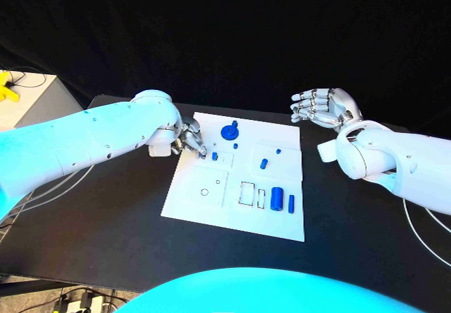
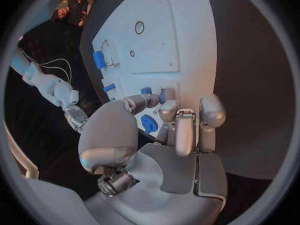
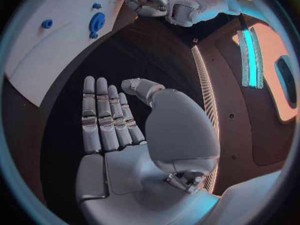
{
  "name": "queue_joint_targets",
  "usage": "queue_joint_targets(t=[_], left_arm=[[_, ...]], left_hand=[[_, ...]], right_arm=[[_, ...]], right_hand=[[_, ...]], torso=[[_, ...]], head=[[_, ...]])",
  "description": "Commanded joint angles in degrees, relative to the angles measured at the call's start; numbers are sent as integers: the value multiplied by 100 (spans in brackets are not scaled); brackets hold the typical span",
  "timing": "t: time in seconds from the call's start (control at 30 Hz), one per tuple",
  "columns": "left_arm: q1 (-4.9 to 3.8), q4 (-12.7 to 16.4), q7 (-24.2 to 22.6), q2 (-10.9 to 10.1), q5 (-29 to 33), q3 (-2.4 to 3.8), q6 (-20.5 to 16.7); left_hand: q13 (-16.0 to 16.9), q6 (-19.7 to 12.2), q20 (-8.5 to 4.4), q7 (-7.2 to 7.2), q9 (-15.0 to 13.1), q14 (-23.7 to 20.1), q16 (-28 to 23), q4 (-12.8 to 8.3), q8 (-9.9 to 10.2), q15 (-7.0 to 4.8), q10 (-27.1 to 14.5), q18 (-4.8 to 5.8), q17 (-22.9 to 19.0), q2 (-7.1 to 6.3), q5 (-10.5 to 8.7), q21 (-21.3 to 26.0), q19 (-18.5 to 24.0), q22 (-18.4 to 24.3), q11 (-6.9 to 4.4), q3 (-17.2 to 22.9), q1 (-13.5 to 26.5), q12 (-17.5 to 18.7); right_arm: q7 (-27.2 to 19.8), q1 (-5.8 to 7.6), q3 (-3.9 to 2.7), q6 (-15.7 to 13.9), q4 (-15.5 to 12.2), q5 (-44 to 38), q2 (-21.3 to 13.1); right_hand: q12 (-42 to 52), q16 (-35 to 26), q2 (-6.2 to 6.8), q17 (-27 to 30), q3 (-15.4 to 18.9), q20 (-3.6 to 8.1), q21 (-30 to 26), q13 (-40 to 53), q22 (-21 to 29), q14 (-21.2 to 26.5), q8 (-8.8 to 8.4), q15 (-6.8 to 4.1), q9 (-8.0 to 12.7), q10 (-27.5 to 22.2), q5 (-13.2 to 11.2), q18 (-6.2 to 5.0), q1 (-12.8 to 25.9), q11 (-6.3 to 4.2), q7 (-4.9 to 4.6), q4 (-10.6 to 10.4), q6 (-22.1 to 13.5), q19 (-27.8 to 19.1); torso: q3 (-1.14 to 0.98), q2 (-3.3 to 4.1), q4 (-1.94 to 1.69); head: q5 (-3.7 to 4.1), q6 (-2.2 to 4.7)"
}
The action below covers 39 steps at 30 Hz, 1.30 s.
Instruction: Assemble the parts on the task board
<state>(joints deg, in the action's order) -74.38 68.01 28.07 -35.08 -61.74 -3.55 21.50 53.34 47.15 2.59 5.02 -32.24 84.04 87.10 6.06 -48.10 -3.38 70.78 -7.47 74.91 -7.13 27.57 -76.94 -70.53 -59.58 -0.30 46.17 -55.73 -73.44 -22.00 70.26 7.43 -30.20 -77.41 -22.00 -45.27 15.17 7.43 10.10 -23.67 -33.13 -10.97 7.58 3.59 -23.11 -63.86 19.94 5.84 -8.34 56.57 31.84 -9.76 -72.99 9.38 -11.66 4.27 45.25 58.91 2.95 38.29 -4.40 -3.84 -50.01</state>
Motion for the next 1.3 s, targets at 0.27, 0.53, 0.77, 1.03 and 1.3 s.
queue_joint_targets(t=[0.27,0.53,0.77,1.03,1.3], left_arm=[[-163,-70,-38,50,94,13,474],[-254,-166,-63,146,154,27,576],[-281,-343,-48,247,200,28,1048],[-292,-735,-50,452,159,24,1576],[-293,-991,-183,638,-7,11,1593]], left_hand=[[81,172,-2,-105,-19,434,56,-1539,53,-45,80,80,935,26,77,-51,-66,-48,-9,1459,35,-59],[104,197,-7,-111,-24,444,69,-1550,67,-49,102,85,965,28,107,-65,-81,-71,-14,1457,45,-66],[169,223,-11,-118,-34,461,94,-1565,79,-53,145,90,1025,27,136,-78,-94,-93,-20,1454,56,-93],[170,235,-13,-120,-40,464,98,-1569,91,-55,150,92,1034,27,162,-84,-98,-102,-22,1447,65,-90],[179,239,-14,-121,-43,466,100,-1570,99,-56,157,92,1040,30,176,-84,-96,-101,-23,1442,68,-92]], right_arm=[[-32,-3,-1,128,7,-56,17],[-30,-3,-1,133,8,-56,25],[-23,-3,-1,140,5,-57,22],[-22,-3,-1,142,8,-58,28],[-26,-3,-1,144,17,-58,48]], right_hand=[[-39,-29,-10,11,-20,-13,-28,-5,14,13,-36,40,9,26,10,2,47,32,-187,30,40,-41],[-39,-29,-10,11,-20,-13,-28,-5,14,13,-36,40,9,26,10,2,47,32,-187,30,40,-41],[-39,-29,-10,11,-20,-13,-28,-5,14,13,-36,40,9,26,10,2,47,32,-187,30,40,-41],[-39,-29,-10,11,-20,-13,-28,-5,14,13,-36,40,9,26,10,2,47,32,-187,30,40,-41],[-39,-29,-10,11,-20,-13,-28,-5,14,13,-36,40,9,26,10,2,47,32,-187,30,40,-41]], torso=[[2,3,4],[0,6,3],[-6,1,3],[4,-4,2],[7,6,8]], head=[[-12,1],[-16,1],[-22,1],[-33,1],[-39,1]])
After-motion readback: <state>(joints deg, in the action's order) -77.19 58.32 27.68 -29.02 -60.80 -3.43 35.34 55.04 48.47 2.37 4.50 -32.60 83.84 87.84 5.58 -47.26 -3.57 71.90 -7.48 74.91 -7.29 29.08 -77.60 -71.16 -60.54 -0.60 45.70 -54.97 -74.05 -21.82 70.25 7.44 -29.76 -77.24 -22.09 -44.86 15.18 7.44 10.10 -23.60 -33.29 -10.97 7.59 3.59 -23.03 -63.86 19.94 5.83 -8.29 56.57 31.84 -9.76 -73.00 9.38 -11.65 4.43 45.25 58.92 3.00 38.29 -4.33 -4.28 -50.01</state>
